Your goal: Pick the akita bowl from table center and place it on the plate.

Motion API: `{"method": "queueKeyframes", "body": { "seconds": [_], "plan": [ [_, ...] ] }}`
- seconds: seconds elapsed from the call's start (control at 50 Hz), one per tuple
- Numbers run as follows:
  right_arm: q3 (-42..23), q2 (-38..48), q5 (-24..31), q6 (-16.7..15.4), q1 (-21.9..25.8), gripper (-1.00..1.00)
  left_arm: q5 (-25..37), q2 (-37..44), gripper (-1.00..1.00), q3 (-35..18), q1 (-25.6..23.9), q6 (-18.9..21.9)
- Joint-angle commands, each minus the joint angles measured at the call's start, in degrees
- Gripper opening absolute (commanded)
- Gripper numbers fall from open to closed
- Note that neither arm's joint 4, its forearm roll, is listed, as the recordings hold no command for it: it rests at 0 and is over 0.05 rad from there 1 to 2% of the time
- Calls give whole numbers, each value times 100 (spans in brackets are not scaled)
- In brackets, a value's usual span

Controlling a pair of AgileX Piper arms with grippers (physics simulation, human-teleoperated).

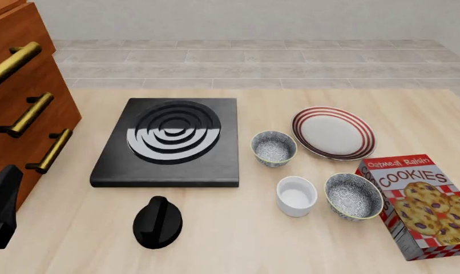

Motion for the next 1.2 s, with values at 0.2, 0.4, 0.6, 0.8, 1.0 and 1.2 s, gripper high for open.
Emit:
{"method": "queueKeyframes", "body": {
  "seconds": [0.2,0.4,0.6,0.8,1.0,1.2],
  "plan": [
    [-985,2483,-240,94,913,100,6,-2,100,-5,-1,0],
    [-1561,4400,-523,-26,1211,100,7,-2,100,-5,0,0],
    [-1963,5416,-501,6,1490,100,5,-2,100,-5,0,0],
    [-2401,6470,-331,-137,1677,100,6,-2,100,-5,0,0],
    [-2850,7013,23,-124,1792,100,7,-2,100,-5,0,1],
    [-3067,7524,105,-145,1908,100,5,-2,100,-5,0,1]
  ]
}}
